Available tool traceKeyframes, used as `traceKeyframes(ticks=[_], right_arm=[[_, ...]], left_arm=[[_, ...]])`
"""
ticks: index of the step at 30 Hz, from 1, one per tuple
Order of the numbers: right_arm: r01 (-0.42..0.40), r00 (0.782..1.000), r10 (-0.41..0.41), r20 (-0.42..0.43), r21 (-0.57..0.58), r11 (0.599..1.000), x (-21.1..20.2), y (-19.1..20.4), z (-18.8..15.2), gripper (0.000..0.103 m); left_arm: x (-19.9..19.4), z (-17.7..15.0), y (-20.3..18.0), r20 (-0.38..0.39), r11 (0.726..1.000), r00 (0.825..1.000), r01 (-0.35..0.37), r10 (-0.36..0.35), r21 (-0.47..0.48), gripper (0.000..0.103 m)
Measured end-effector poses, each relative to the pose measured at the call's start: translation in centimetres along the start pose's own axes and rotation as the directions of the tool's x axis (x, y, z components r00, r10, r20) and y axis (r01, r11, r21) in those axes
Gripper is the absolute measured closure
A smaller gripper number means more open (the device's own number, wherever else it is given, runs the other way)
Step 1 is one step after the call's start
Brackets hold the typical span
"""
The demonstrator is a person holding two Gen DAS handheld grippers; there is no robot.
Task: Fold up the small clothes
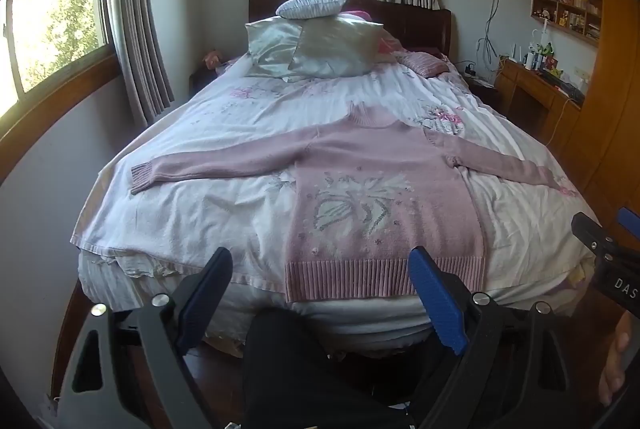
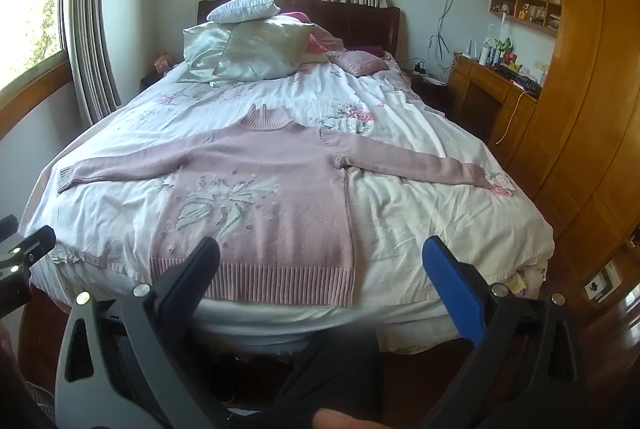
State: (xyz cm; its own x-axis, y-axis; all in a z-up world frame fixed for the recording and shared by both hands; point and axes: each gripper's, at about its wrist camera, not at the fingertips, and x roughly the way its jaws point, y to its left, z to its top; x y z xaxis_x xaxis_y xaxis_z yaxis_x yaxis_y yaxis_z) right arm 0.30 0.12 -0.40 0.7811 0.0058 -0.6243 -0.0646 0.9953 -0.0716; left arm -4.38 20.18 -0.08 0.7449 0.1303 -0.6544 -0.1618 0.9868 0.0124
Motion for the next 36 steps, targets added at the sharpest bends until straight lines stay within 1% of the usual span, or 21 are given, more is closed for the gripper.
traceKeyframes(ticks=[15, 36], right_arm=[[-0.005, 1.000, 0.005, -0.002, -0.008, 1.000, -0.23, -0.35, 0.47, 0.002], [0.002, 1.000, -0.002, -0.006, -0.011, 1.000, -0.06, 0.39, 0.52, 0.003]], left_arm=[[-0.01, 0.22, 0.23, 0.002, 1.000, 1.000, -0.005, 0.005, 0.001, 0.013], [0.19, 0.51, 0.40, -0.001, 1.000, 1.000, -0.008, 0.008, 0.002, 0.013]])
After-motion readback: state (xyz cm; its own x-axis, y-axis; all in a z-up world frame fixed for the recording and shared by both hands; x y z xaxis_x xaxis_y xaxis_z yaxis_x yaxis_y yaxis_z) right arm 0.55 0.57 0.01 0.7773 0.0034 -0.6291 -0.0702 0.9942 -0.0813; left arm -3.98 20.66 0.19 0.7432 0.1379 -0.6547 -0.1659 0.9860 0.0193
